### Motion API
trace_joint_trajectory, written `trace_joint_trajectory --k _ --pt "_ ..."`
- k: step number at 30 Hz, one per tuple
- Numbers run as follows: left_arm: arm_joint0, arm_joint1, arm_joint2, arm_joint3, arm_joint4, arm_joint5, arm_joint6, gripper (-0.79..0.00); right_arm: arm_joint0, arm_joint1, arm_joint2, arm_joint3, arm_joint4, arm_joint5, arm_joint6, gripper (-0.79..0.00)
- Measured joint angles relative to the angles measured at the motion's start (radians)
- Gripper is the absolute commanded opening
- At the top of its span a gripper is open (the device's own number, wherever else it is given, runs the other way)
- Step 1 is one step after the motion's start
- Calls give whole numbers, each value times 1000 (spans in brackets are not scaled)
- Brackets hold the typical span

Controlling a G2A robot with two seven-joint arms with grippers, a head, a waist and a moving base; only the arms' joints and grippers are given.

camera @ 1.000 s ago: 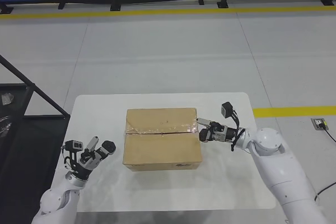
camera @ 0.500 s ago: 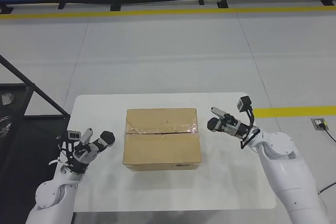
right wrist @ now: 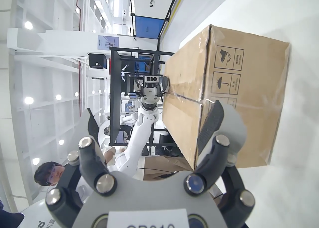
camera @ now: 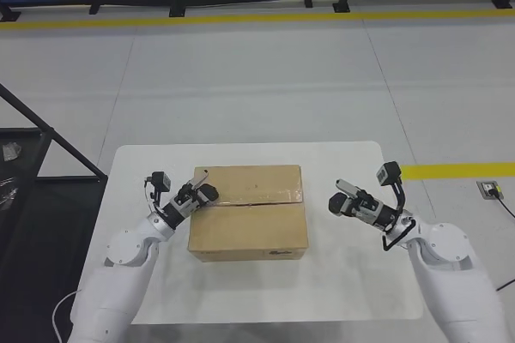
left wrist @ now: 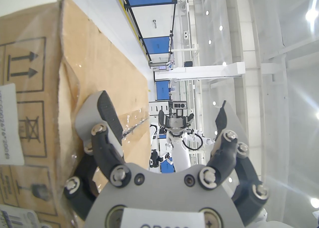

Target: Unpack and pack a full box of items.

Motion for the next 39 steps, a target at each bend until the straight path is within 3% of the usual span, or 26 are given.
trace_joint_trajectory --k 6,19,22,39 --pt "21 6 -32 -15 -55 -45 -39 0 14 4 -2 -15 5 13 -3 0" --pt "245 45 -218 -411 -231 -79 -142 0 211 0 -41 164 44 12 29 0" --pt "292 51 -252 -479 -245 -78 -147 -1 215 0 -42 168 43 15 30 -1" --pt "298 51 -255 -486 -245 -79 -145 0 214 0 -42 167 43 14 30 0"
